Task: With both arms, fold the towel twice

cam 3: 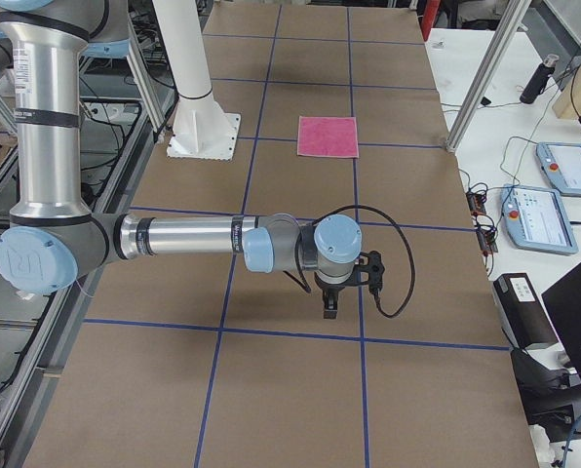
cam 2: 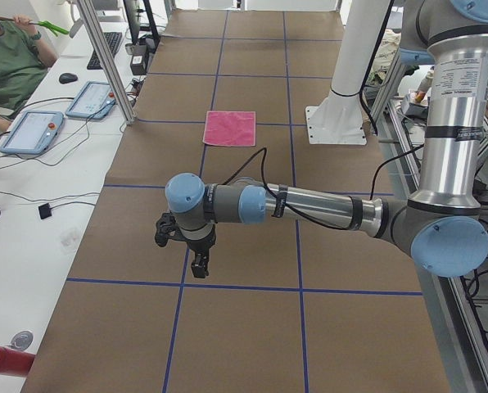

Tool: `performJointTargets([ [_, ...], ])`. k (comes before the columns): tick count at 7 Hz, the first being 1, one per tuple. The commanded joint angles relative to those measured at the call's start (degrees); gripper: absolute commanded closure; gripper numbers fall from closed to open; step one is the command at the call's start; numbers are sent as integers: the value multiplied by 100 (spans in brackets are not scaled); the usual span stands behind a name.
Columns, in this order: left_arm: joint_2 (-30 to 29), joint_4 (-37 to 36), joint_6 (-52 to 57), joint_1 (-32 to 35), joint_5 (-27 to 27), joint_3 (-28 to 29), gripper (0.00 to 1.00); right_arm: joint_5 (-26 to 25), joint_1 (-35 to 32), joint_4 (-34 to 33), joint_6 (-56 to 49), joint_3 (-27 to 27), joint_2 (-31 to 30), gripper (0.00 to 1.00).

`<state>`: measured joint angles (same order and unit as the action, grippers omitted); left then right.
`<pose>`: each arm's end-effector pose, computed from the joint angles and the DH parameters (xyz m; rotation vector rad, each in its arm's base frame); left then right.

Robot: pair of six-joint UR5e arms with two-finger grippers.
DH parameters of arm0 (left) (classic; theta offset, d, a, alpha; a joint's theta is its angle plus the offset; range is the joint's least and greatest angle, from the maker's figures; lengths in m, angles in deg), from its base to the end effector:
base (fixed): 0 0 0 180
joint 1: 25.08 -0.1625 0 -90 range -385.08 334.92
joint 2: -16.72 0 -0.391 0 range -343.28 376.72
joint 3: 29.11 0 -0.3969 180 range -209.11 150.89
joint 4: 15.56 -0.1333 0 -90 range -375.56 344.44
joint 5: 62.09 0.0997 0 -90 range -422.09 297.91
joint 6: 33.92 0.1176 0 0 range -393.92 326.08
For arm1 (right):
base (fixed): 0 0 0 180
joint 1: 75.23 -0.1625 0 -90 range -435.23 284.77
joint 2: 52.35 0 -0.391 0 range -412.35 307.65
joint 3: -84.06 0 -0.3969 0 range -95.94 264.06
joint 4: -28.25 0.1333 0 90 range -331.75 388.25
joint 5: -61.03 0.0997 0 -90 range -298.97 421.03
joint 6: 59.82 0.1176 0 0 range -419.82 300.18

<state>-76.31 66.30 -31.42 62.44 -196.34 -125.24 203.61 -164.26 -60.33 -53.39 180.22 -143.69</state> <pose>-0.0290 -0.5154 0.5722 0.0170 0.7726 0.0894 0.0315 -0.4938 0.5802 0.0418 -0.9213 0.0385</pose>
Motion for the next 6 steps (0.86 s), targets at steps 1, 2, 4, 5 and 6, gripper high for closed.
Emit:
performJointTargets([
  [1, -731, 5, -841, -94, 335, 42, 0, -63, 287, -10, 802, -71, 526, 0],
  [2, -961, 31, -1065, -364, 373, 60, 0, -107, 472, -10, 1242, -71, 781, 0],
  [4, -1218, 66, -1668, -788, 321, -246, 0, -133, 851, 51, 2260, -63, 1221, 0],
  [5, -1235, 345, -2100, -1137, 312, -344, 0, -107, 965, 103, 2518, -10, 1301, 0],
  [6, -1383, 757, -2739, -1471, 320, -310, 0, -55, 1193, 60, 2521, -1, 1502, 0],
])
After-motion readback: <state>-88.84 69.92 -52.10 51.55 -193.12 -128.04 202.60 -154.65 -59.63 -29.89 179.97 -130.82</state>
